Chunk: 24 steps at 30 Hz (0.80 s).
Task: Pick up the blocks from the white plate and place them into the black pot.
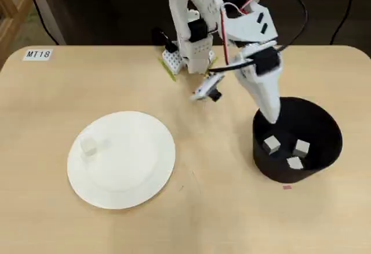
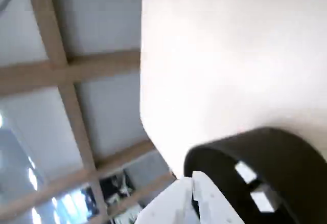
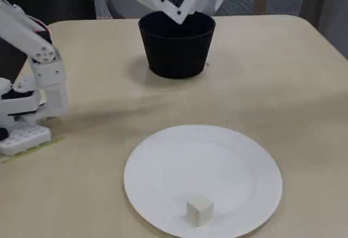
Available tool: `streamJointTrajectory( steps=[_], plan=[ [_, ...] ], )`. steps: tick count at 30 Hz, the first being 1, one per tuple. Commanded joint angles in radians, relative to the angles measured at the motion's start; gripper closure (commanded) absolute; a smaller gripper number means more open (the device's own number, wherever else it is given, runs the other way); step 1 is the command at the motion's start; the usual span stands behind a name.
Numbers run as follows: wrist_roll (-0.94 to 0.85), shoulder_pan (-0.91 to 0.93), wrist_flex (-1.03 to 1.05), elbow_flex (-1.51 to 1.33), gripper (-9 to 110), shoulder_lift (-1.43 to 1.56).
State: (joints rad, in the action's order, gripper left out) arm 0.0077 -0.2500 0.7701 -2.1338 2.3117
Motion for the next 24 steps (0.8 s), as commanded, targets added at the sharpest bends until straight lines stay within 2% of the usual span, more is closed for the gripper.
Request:
streamJointTrajectory(
  steps=[1,6,11,24],
  plan=[
    [0.041,0.233,0.094,0.018,104,0.061],
    [0.067,0.548,0.209,0.020,104,-0.002],
    [0.063,0.753,0.291,0.023,104,-0.146],
    [0.074,0.950,0.380,0.314,104,-0.571]
  ],
)
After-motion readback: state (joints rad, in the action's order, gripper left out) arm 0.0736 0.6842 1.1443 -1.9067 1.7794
